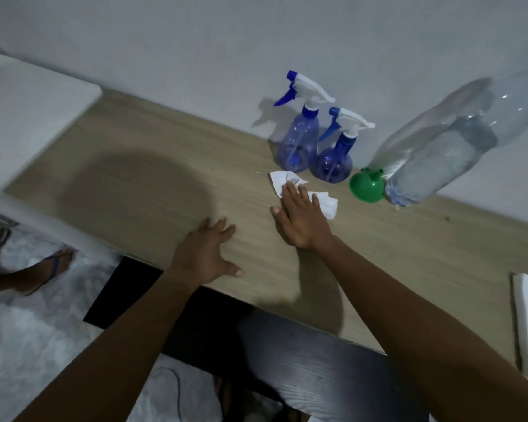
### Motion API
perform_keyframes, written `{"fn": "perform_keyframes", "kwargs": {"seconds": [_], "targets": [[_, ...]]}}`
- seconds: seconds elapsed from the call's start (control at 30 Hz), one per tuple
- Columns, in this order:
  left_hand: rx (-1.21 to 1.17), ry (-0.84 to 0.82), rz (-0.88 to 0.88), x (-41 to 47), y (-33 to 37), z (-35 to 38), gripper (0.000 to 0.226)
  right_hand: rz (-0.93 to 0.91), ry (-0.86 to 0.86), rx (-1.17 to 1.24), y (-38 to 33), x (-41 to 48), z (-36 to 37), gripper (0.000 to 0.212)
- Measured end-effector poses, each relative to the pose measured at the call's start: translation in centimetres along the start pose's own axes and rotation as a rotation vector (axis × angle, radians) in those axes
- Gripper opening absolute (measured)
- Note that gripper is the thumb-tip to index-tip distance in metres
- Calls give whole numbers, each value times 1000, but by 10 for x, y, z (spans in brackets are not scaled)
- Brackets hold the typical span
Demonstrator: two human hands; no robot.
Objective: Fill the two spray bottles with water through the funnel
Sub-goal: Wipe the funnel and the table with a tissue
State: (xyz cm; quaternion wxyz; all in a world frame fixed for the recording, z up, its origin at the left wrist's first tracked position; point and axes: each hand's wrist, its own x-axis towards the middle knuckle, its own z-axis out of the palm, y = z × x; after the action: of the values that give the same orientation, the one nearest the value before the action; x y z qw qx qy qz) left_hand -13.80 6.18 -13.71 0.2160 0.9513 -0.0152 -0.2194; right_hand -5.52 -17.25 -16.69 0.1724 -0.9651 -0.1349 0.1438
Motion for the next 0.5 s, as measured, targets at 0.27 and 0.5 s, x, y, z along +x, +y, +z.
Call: {"fn": "perform_keyframes", "kwargs": {"seconds": [0.27,0.5], "targets": [[141,72,48,1,-5,-1,109,-70,-49,-51,-52,59,7,66],[-16,5,87,-4,-19,0,120,-208,-88,-55,-61,22,11,57]]}}
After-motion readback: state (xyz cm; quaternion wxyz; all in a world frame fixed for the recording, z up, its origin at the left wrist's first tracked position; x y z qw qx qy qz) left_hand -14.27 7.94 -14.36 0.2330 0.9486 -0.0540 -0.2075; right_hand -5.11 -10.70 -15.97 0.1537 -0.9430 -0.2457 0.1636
